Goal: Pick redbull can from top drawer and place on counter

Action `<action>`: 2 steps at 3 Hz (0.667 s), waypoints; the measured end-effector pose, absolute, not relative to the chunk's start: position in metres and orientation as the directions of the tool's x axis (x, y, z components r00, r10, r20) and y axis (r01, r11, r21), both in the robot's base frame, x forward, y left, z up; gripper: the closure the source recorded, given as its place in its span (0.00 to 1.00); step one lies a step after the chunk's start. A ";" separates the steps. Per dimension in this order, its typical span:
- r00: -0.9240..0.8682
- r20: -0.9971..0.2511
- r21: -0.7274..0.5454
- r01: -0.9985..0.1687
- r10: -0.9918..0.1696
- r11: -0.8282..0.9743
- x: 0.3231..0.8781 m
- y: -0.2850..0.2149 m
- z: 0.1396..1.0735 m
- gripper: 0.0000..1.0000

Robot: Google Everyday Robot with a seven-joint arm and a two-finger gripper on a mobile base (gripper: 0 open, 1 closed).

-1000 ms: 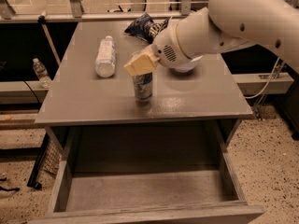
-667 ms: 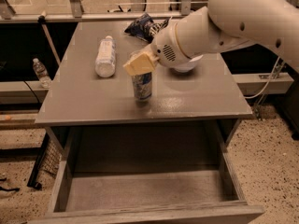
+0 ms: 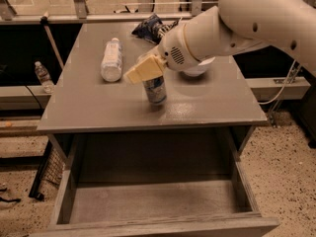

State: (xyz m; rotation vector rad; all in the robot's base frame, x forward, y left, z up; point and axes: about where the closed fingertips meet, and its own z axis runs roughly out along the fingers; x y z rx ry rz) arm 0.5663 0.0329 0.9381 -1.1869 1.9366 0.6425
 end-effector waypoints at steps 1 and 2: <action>-0.275 -0.812 0.026 -0.898 -0.515 0.439 0.565 0.034 0.939 0.00; -0.275 -0.812 0.026 -0.898 -0.515 0.439 0.565 0.034 0.939 0.00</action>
Offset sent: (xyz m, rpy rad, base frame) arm -0.0008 0.0011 0.0008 -0.0006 -0.0014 0.0019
